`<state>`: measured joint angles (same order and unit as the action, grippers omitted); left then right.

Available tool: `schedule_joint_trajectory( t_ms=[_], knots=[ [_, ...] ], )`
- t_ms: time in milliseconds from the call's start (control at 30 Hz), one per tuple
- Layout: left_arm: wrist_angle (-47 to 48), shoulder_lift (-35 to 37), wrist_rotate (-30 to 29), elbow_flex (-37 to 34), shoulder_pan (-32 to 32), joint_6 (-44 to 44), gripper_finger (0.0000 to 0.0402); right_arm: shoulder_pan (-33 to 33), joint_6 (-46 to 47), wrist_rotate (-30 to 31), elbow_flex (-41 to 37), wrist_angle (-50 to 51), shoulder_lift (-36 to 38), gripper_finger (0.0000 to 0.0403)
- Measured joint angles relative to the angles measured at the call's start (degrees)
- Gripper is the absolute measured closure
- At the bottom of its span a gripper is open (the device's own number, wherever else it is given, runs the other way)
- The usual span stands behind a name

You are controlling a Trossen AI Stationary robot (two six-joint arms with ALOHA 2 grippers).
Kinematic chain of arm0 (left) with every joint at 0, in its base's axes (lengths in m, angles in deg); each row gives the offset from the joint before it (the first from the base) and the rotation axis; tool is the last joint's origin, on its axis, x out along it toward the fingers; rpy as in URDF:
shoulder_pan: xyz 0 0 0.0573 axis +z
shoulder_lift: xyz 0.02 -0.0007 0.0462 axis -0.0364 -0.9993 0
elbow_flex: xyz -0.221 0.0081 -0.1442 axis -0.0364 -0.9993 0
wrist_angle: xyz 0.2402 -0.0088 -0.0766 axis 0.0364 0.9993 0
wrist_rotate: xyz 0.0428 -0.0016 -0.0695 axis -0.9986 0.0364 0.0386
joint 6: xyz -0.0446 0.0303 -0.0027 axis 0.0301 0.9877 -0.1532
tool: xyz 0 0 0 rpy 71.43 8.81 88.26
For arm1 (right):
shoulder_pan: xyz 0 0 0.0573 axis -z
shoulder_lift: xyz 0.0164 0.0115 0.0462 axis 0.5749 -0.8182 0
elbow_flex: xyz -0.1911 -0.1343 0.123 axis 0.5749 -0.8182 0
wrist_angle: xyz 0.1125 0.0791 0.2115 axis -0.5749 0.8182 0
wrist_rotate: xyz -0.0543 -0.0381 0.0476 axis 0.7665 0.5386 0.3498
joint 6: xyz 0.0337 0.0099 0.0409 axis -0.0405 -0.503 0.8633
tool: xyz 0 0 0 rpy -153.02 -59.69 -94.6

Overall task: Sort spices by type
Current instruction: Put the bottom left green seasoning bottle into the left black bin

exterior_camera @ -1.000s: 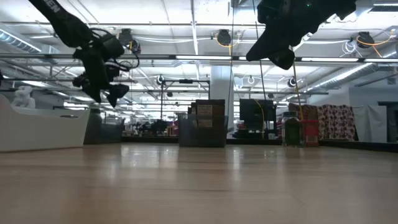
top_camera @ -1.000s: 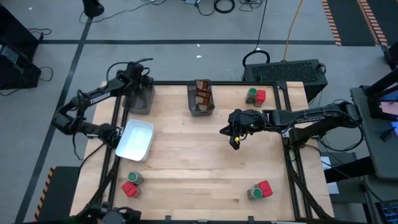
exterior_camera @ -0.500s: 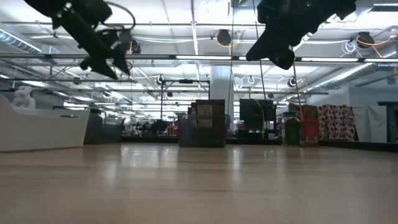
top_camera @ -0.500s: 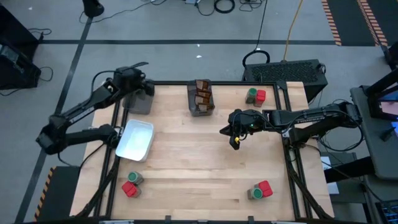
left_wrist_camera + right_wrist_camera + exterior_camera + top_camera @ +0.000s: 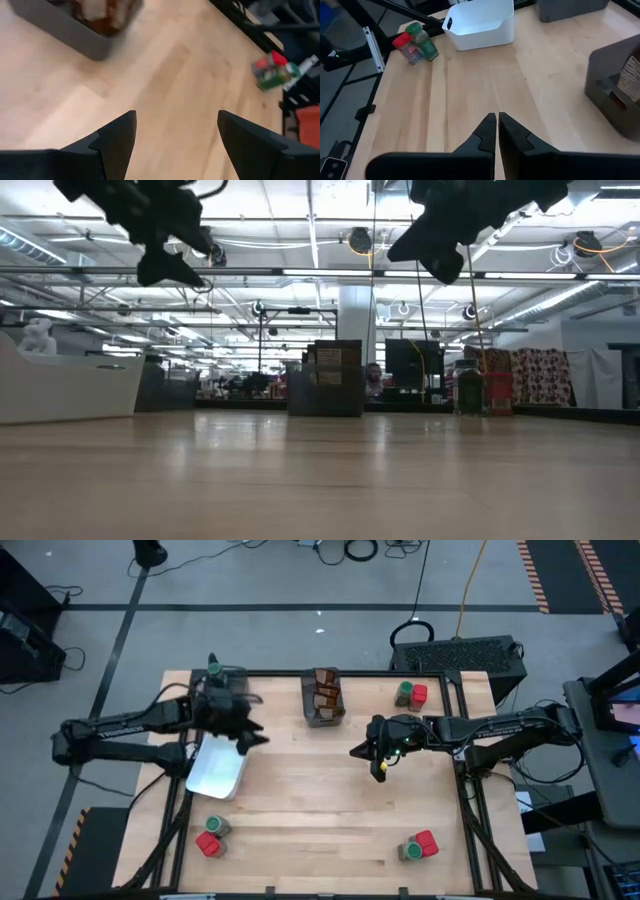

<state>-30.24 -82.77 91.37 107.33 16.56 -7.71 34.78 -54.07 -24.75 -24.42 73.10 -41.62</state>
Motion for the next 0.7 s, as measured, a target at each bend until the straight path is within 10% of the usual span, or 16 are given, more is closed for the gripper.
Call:
schedule_joint_trajectory(
  t_ms=[700],
  knots=[
    [33.51, -16.03, -3.15, 21.69, -38.31, -16.22, 0.0164, 0.00, -2.53, -4.40, 0.00, -1.07, 0.00, 0.0403]
  ],
)
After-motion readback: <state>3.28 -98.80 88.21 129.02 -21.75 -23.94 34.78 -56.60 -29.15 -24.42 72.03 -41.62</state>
